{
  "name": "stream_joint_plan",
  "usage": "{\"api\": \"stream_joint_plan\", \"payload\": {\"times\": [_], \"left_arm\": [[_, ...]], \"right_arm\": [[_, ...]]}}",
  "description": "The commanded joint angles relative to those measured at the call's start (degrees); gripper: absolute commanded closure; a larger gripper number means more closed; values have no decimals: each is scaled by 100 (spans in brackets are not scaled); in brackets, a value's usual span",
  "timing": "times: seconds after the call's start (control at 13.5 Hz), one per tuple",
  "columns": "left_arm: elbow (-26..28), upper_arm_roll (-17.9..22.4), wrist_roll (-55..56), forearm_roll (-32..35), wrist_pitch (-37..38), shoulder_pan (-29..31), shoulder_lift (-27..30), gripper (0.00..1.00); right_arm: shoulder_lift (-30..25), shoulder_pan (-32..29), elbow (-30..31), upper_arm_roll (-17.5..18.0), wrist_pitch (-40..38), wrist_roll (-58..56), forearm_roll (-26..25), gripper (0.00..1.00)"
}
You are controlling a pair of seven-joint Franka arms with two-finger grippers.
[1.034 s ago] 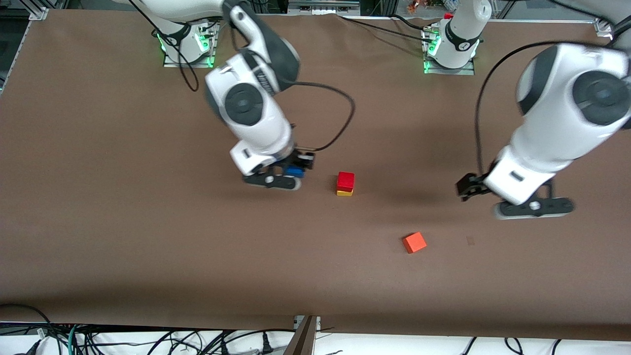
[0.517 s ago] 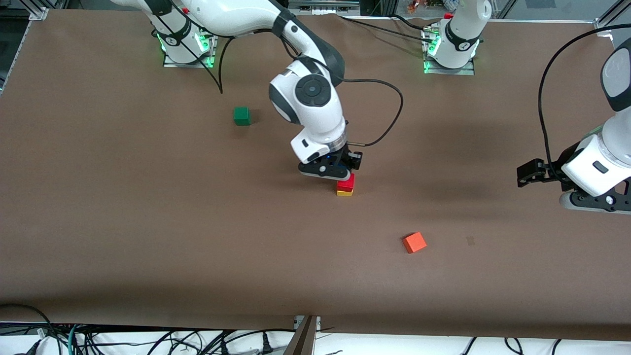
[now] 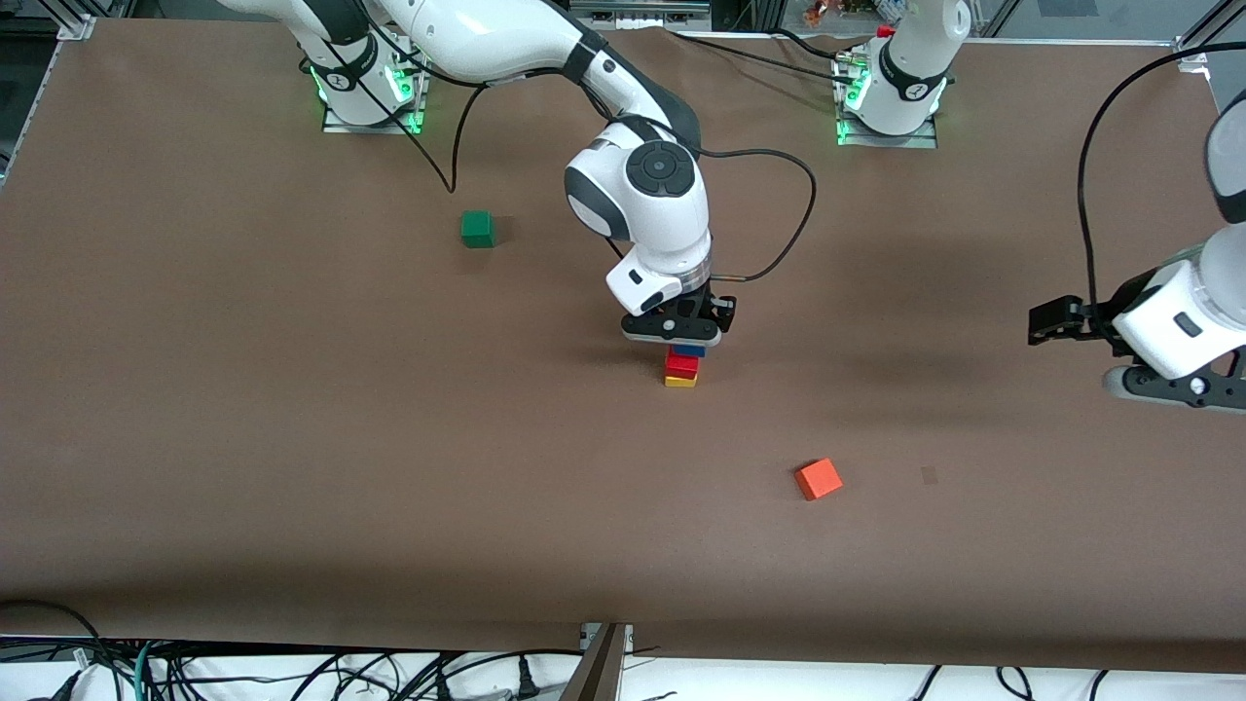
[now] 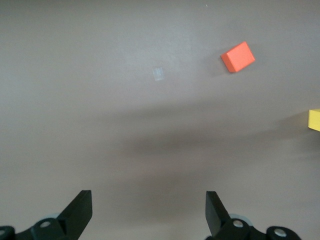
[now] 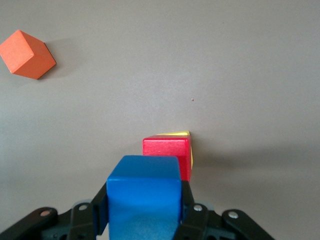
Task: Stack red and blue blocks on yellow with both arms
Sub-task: 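Lower the blue cube onto the red cube with the right gripper, then open the right gripper to release the blue cube on the stack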
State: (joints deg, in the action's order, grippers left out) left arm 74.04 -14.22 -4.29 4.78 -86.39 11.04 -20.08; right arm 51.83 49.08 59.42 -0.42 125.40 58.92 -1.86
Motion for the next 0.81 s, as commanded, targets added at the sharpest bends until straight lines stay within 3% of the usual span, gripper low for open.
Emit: {"api": "stream_joint_plan", "payload": {"times": [0.0,0.3,0.52,0.74], "left_arm": [[295,-1,-256,-214,149,127,381,0],[1024,147,-169,-240,123,127,925,0],[1139,464,-169,-564,167,136,988,0],[1078,473,-151,-566,228,171,926,0]], "right_arm": [[178,58,-247,-55,98,-3,-366,68],[205,58,-238,-46,151,-258,-481,68],[205,58,-221,-46,142,-258,-490,67],[205,66,-212,-46,142,-311,-490,59]]}}
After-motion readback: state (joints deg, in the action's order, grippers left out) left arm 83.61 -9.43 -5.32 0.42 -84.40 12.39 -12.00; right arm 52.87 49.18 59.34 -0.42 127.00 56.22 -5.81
